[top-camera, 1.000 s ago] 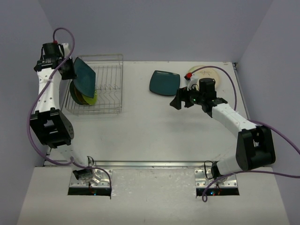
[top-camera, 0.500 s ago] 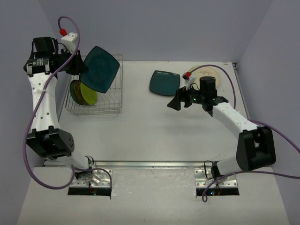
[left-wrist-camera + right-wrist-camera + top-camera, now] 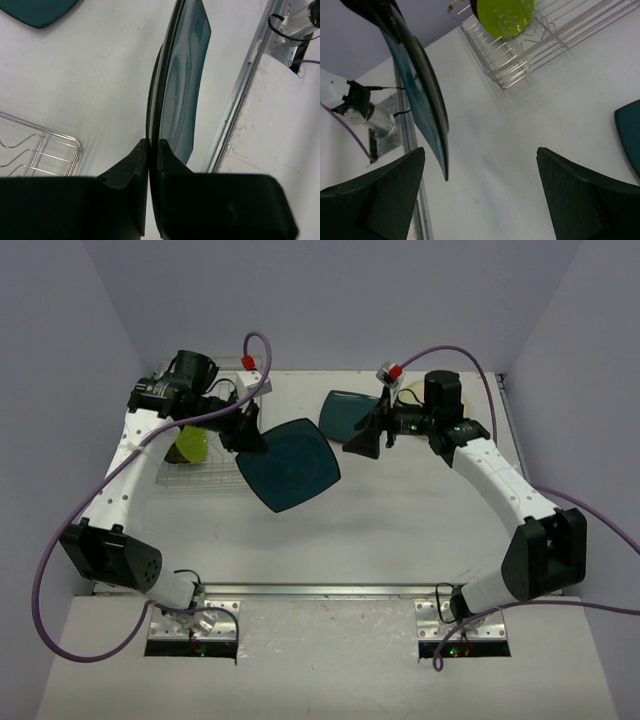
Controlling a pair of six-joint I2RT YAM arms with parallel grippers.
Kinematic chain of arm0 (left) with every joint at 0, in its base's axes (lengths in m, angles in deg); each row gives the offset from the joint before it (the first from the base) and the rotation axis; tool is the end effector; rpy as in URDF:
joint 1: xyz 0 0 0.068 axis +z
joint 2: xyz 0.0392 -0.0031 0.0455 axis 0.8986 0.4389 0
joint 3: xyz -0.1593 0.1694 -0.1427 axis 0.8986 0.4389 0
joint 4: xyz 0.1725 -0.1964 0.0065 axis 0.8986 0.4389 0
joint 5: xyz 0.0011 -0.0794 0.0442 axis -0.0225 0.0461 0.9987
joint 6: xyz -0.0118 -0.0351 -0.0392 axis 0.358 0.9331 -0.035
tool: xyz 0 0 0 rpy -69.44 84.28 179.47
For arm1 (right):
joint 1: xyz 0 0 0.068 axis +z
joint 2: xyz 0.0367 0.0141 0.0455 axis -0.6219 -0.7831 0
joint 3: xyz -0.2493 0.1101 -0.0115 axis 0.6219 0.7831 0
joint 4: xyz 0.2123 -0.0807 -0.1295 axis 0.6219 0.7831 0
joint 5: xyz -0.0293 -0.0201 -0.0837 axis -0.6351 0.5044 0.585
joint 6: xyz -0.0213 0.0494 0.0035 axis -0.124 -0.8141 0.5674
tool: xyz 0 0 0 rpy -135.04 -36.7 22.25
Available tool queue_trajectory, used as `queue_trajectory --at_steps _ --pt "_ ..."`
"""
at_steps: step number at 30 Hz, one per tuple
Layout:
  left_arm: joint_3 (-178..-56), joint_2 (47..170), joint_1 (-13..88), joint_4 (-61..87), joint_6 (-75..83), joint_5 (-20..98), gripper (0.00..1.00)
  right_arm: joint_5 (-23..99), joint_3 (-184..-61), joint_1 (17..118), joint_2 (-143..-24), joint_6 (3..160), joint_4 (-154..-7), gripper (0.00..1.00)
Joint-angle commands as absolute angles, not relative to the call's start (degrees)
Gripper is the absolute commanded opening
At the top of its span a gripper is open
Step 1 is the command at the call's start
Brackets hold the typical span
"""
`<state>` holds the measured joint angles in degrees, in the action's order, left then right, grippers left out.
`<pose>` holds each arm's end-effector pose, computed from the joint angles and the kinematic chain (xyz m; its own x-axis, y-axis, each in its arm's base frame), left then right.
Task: Unload the plates from the dish rack
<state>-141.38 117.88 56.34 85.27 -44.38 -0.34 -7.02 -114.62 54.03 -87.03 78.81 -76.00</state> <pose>0.2712 -0.0627 0.3991 -0.3981 0.4637 -0.7915 0.8826 0.4288 -0.1927 0.3152 0.1172 0.3256 -0.5014 -0.0369 -0.8644 -0.8006 0.3986 0.4474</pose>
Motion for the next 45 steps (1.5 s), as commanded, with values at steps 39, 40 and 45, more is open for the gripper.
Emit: queue_trajectory --at_steps 39,40,45 --pt "-136.46 117.77 43.75 74.84 -43.82 0.67 0.12 -17.65 -128.25 64.88 -97.31 102.09 -41.12 0.00" --pt "-136.07 117.60 43.75 73.94 -42.87 0.91 0.19 -19.26 -128.71 64.17 -97.88 101.14 -41.30 0.00" --pt "-133.34 117.02 43.75 69.70 -38.16 6.41 0.65 -24.25 -131.43 60.69 -101.05 92.75 -43.79 0.00"
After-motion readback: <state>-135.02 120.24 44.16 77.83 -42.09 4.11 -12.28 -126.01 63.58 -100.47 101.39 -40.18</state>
